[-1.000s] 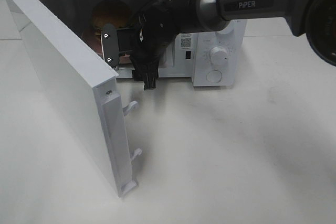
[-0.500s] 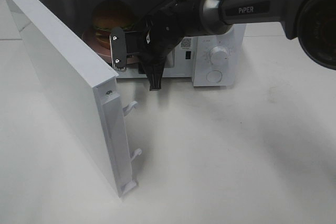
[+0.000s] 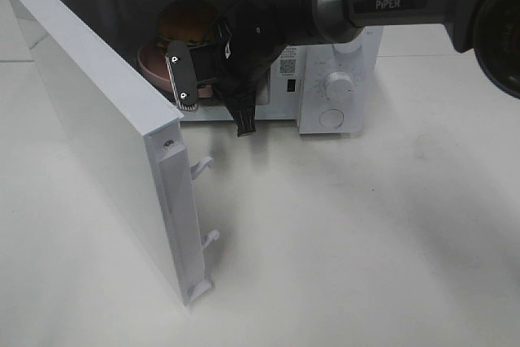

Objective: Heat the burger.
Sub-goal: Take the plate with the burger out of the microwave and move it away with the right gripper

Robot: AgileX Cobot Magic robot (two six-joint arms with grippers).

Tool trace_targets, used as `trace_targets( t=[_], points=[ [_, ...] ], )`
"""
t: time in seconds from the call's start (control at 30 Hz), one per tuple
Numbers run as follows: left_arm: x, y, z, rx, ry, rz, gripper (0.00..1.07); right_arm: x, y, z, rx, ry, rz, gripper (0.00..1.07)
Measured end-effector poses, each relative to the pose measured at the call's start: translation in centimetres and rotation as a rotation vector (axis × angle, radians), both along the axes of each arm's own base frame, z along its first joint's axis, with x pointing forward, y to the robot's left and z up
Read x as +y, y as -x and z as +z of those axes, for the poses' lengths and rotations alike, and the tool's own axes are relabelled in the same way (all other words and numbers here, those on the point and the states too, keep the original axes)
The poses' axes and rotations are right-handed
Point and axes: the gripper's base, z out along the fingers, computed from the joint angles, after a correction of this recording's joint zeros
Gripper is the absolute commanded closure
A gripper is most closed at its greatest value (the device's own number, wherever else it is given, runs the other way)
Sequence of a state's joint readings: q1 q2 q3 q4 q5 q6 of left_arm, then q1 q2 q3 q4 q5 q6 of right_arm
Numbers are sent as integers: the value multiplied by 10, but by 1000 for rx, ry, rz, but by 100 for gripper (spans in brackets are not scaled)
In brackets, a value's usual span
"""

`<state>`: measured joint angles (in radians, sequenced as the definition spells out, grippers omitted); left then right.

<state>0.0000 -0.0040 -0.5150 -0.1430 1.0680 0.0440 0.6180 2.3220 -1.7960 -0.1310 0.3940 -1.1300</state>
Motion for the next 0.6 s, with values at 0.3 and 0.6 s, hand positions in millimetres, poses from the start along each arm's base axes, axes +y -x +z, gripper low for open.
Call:
trace_targets(
  t=[0.3, 0.6],
  points=[
    [0, 0, 0, 0, 0, 0, 9, -4, 11, 12, 60, 40, 87, 107],
    [0, 0, 0, 0, 0, 0, 9, -17, 30, 16, 44, 71, 144, 107]
  ],
)
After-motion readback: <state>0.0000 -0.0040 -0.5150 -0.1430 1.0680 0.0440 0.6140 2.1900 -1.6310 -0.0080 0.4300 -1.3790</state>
